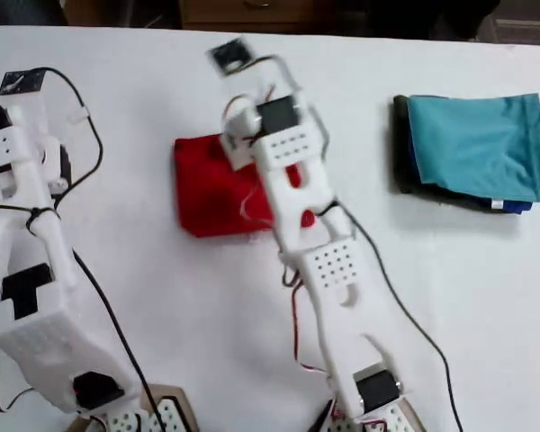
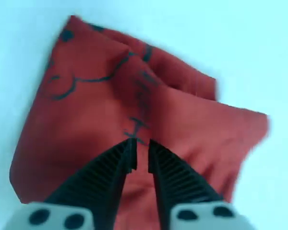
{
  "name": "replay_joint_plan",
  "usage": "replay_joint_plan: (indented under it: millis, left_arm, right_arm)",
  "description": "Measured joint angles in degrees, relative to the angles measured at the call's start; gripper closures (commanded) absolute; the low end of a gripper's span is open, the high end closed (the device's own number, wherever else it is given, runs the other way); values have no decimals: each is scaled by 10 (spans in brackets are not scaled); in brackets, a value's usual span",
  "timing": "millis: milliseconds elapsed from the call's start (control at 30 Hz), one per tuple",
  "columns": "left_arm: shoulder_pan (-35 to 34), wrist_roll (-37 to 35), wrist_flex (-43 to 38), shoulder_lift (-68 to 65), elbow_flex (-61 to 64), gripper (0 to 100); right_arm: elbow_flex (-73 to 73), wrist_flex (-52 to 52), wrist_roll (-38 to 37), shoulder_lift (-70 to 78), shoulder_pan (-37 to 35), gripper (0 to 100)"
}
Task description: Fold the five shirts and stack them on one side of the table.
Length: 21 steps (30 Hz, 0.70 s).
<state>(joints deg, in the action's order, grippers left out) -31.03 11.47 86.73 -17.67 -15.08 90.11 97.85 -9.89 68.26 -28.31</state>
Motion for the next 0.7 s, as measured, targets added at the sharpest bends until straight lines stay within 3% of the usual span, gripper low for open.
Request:
replay_joint_plan:
  millis: [367, 700]
  left_arm:
    - [0, 3, -13, 0, 33, 975]
    - [0, 3, -53, 1, 68, 975]
  right_arm:
    - [-1, -191, -7, 83, 31, 954]
    - [29, -128, -8, 65, -5, 954]
